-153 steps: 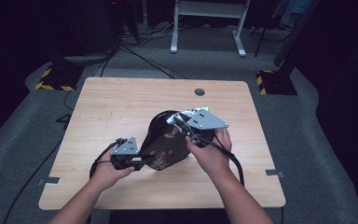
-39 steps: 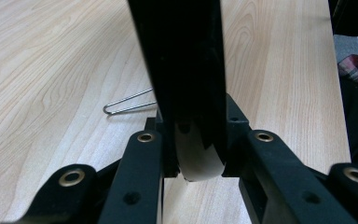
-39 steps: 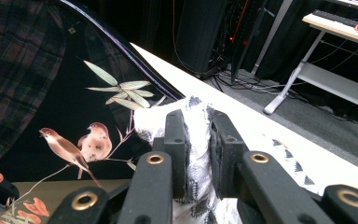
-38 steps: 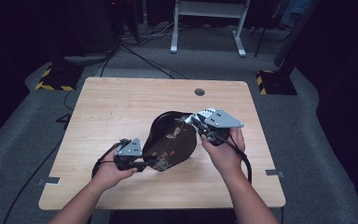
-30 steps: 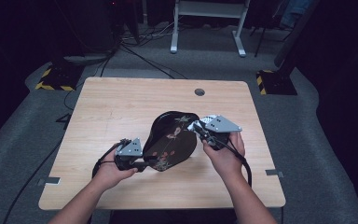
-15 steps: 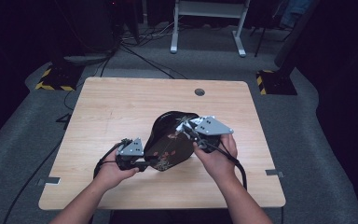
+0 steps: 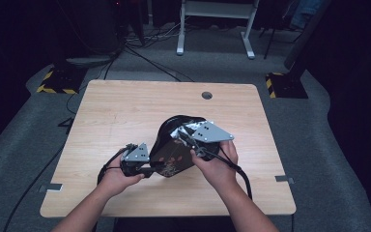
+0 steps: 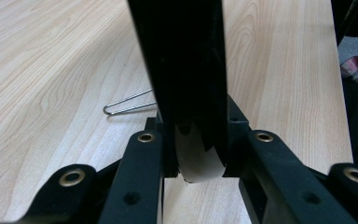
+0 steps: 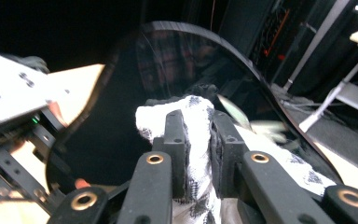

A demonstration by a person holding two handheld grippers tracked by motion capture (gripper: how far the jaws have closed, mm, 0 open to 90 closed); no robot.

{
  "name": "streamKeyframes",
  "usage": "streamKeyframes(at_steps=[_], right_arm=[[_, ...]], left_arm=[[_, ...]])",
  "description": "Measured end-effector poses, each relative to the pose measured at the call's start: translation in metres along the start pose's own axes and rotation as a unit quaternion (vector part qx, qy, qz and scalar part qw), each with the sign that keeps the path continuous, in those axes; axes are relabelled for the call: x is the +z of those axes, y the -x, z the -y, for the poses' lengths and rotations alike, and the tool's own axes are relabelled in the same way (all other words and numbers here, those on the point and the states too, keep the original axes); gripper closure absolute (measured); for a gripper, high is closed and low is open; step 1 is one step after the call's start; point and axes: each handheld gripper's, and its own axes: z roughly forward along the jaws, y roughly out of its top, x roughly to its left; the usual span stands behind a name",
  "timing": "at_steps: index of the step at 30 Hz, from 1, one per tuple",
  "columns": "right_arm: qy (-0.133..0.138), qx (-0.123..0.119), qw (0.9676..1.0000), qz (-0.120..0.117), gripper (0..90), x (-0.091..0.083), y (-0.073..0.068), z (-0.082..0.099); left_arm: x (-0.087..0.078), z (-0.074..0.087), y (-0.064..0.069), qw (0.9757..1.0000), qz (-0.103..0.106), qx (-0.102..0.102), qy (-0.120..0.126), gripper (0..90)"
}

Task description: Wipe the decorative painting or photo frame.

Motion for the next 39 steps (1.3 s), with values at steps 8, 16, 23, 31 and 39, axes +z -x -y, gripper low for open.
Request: streamKeyframes(at_steps=[8,16,23,31,39], right_arm=[[-0.029,-0.002,0.9995,-0.013,79.8,0.010,-0.010,0.023],[-0.044,-0.008,0.9989,-0.010,79.7,0.009,-0.008,0.030],[-0.008,0.007,0.9998,0.014,79.8,-0.002,0.009,0.012],[-0.033,-0.001,0.9994,0.009,79.8,0.005,0.000,0.033],[-0.032,0.001,0.9993,0.020,79.8,0.002,0.005,0.032]], left_arm=[[0.000,0.000,0.000,1.0000,-0.002,0.000,0.000,75.5],[0.001,0.000,0.001,1.0000,-0.002,0.001,0.002,75.6],[0.000,0.001,0.000,1.0000,0.001,0.002,0.002,75.7],[0.000,0.001,0.001,1.0000,0.000,0.000,0.002,75.7],[0.001,0.000,0.001,1.0000,0.001,-0.001,0.002,75.7]])
